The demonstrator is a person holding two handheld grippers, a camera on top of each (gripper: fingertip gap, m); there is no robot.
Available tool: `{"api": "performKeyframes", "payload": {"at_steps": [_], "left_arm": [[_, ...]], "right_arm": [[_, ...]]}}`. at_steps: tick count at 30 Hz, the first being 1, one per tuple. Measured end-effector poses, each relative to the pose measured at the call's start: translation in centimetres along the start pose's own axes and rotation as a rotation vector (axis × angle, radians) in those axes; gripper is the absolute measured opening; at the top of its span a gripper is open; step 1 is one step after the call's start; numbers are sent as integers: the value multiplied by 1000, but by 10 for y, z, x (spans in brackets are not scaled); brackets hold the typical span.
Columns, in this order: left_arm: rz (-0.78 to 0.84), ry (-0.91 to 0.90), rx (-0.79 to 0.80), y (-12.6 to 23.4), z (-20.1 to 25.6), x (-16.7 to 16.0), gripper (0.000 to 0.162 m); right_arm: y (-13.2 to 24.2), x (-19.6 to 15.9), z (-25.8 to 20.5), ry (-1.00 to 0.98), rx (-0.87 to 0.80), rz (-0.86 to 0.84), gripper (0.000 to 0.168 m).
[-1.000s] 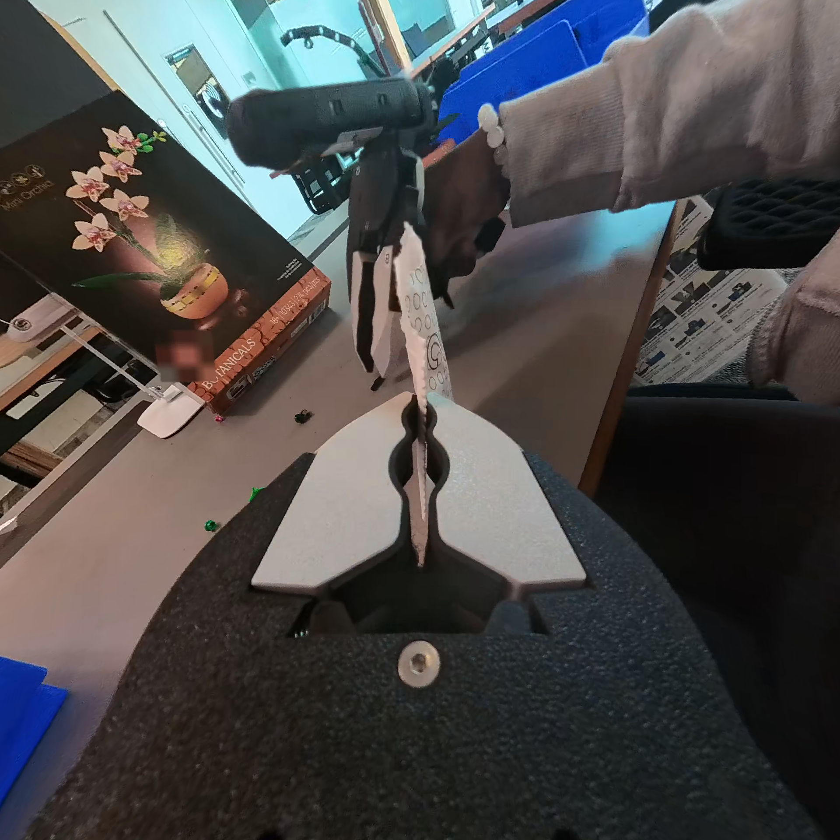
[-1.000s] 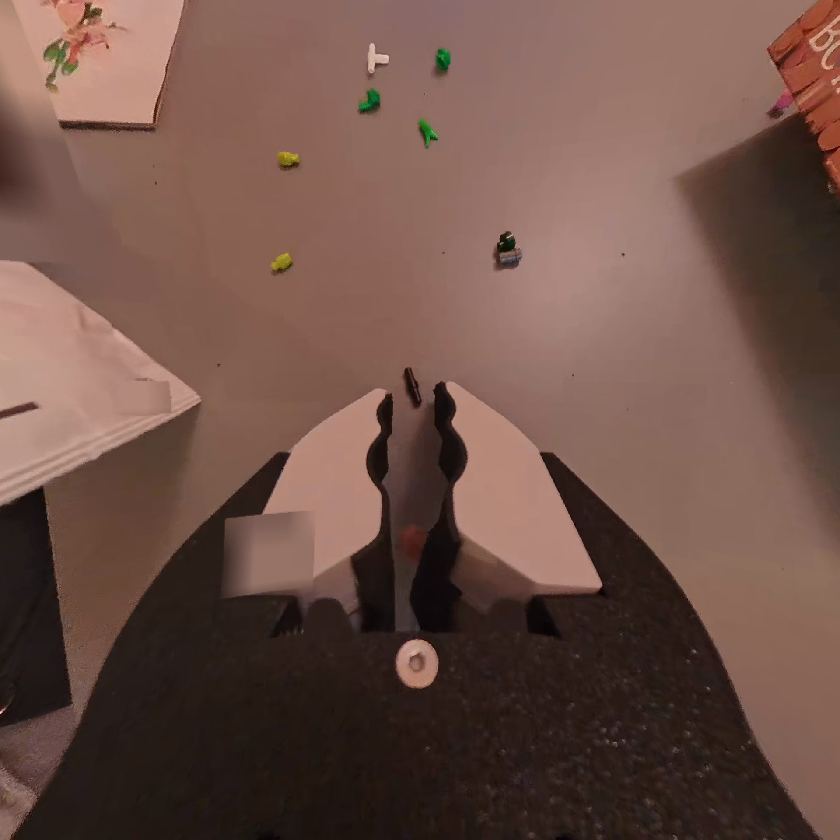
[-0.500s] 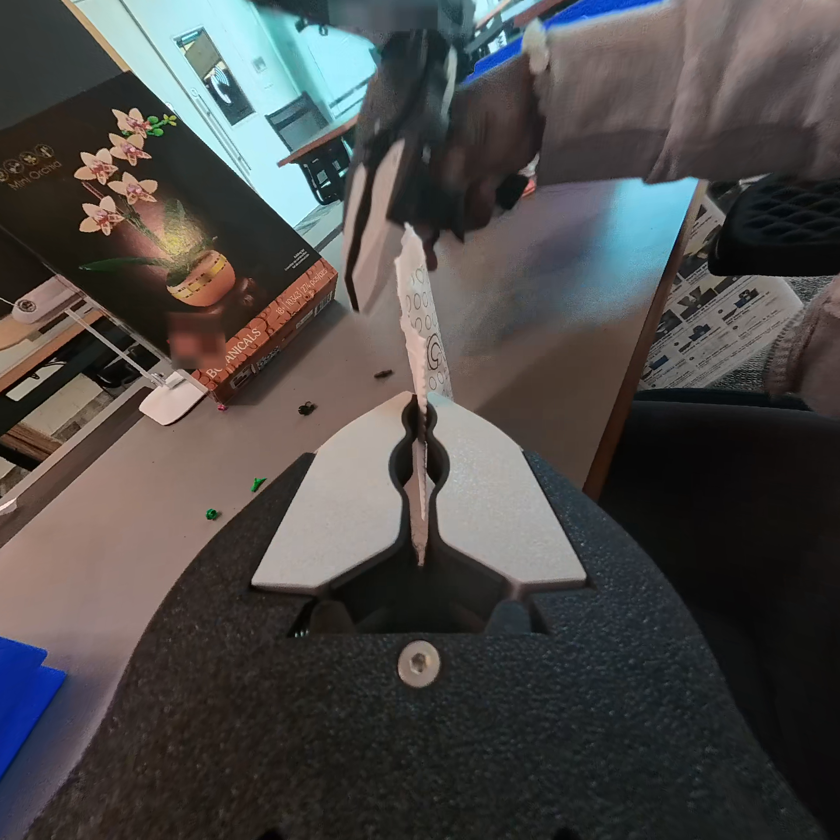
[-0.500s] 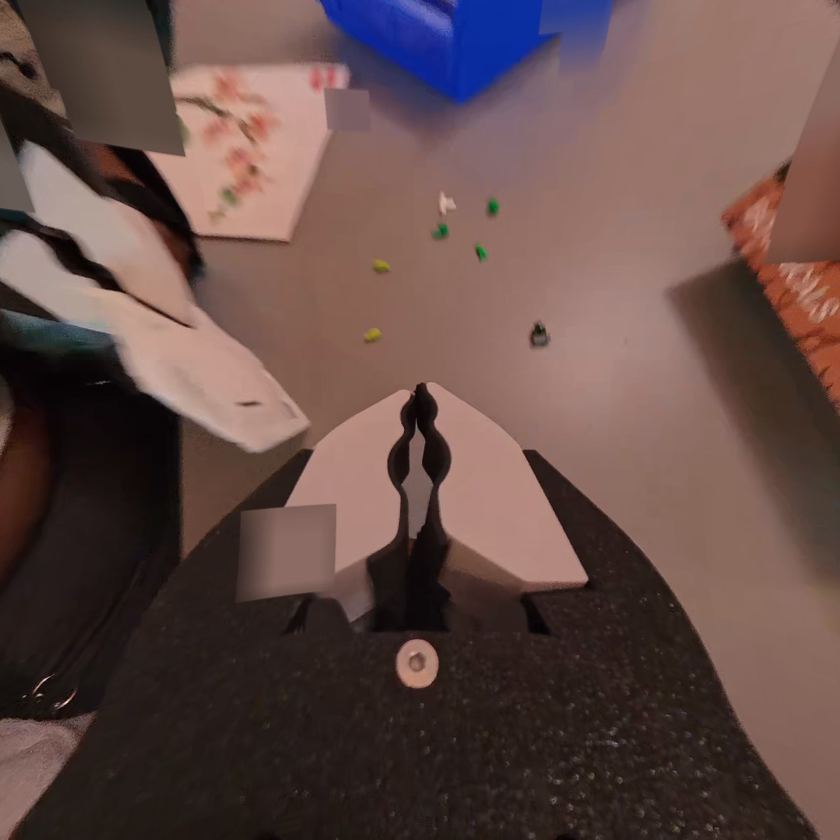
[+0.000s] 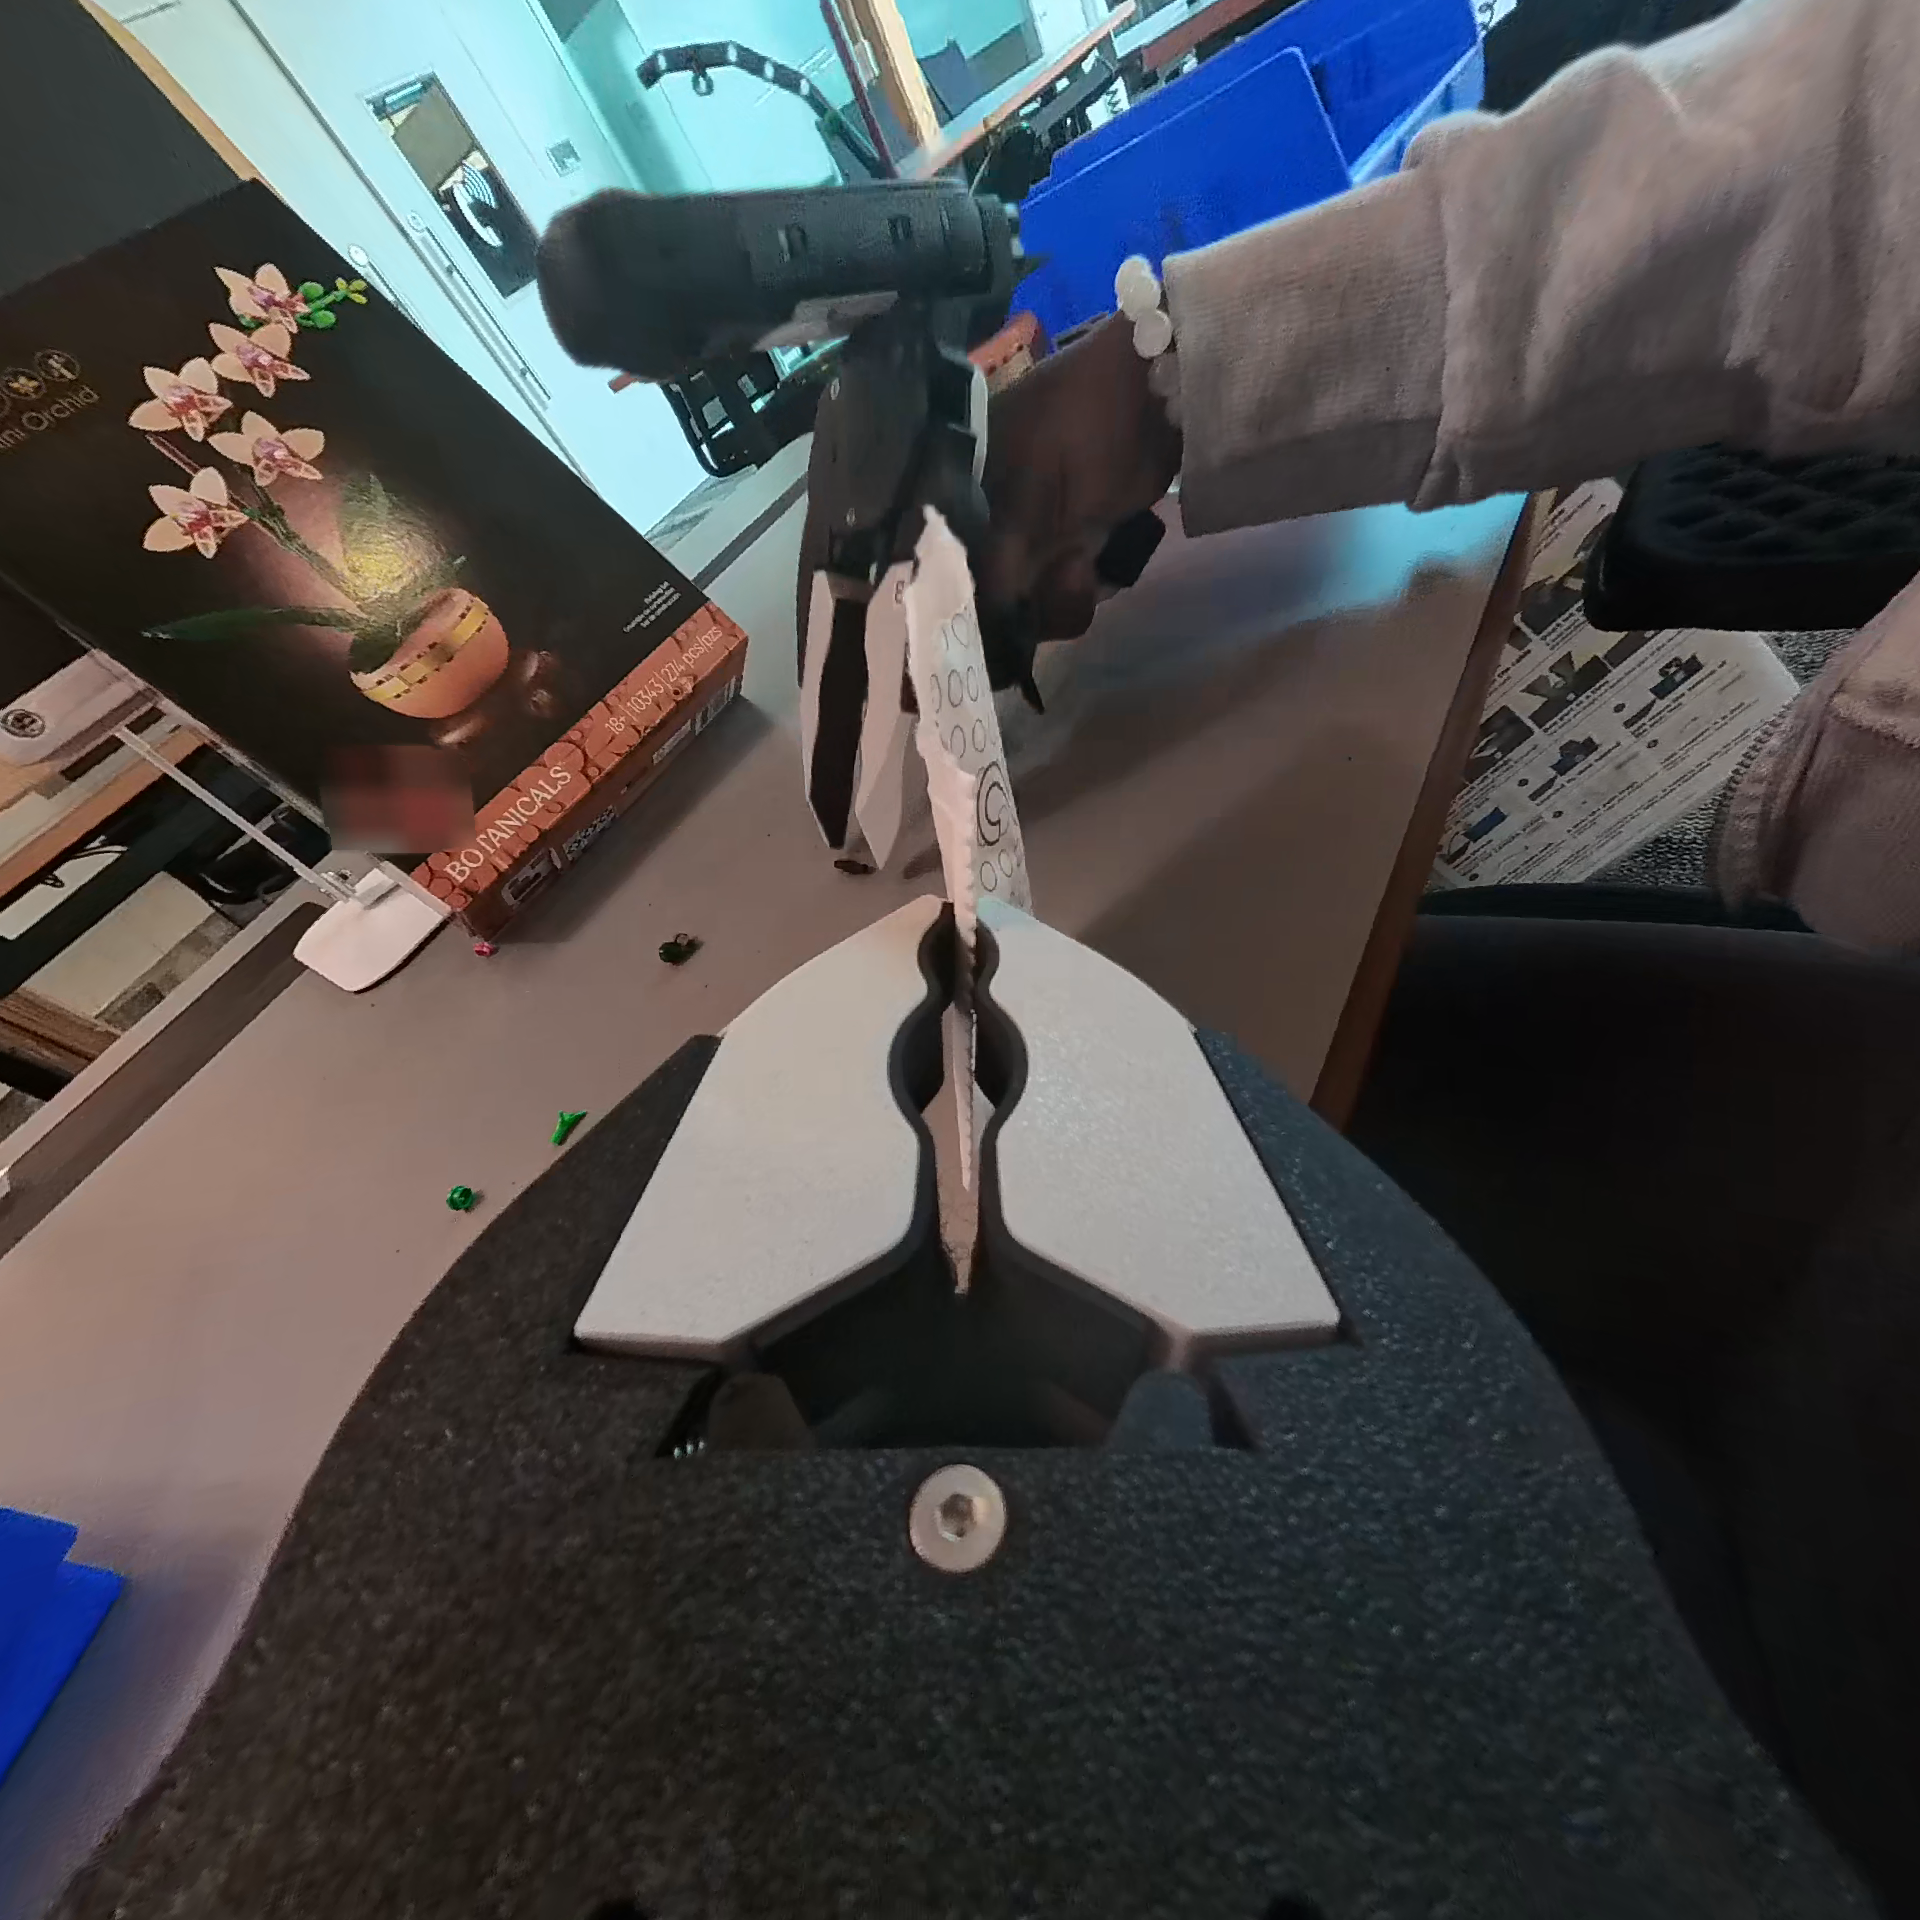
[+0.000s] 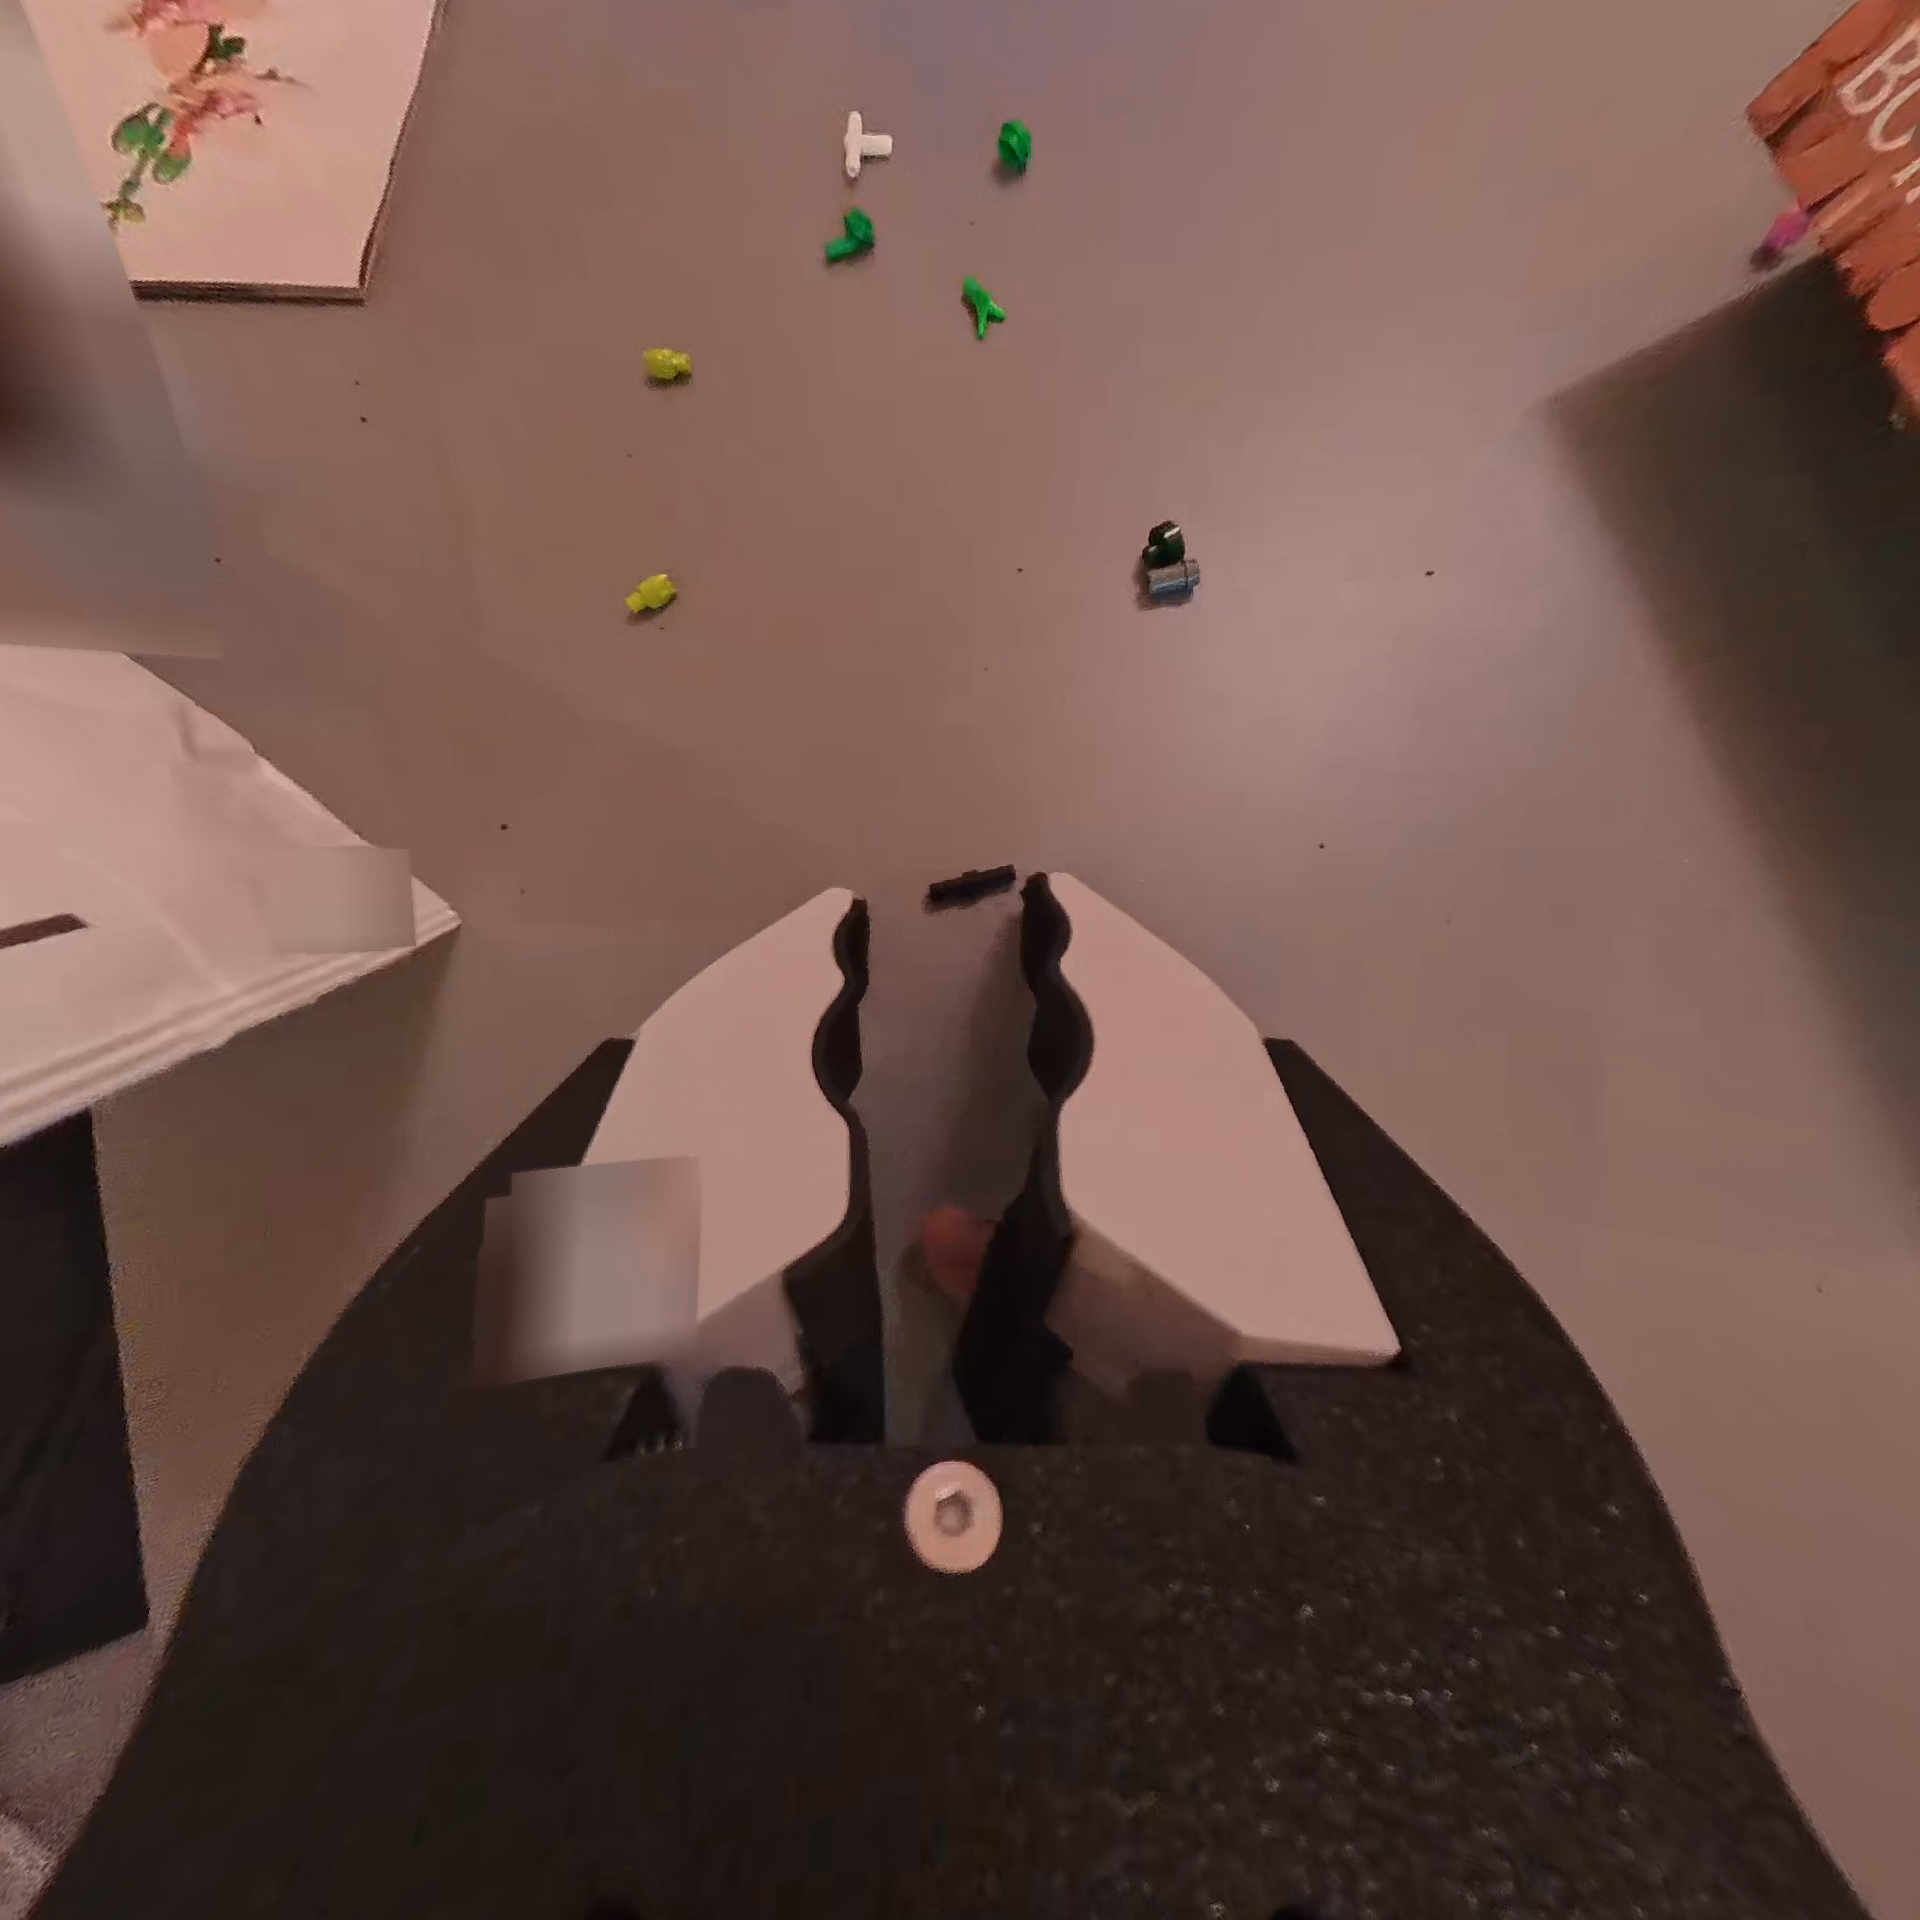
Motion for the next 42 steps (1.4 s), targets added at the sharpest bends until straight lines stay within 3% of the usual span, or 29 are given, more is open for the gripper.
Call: {"api": "performKeyframes", "payload": {"at_steps": [3, 10, 13, 22, 28, 32, 35, 42], "left_arm": [[3, 6, -3, 0, -1, 0, 0], [12, 12, -8, 1, -1, 0, 0], [12, 14, -8, 1, -2, 0, 0], [15, 20, -5, 1, -2, 0, 0], [18, 33, 9, 2, -4, 1, 0], [1, 60, 46, 2, -9, -1, 0], [-49, 88, 119, 2, -17, -7, 0], [-125, 9, 220, 0, -18, -8, 0]], "right_arm": [[-4, 1, 2, 8, -10, 0, 33], [-7, 3, 6, 14, 0, 25, 26], [-7, 2, 6, -1, 17, 36, 16], [-7, 1, 7, -6, 6, 60, 15], [16, 14, 3, -30, 22, 147, 15], [58, 47, -25, -53, 106, 325, 15], [82, 60, -55, -57, 52, 384, 15], [71, 58, -96, -125, -172, 449, 15]]}}
Point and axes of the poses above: each gripper's, where its closed fingertips meet, y back along the fingers, x out of its top, z = x × y across the jaws, the point moved 3 cm from there along y, back along the fingers, and after that the axes turned 5 degrees about -y, right-handed, at the moved point
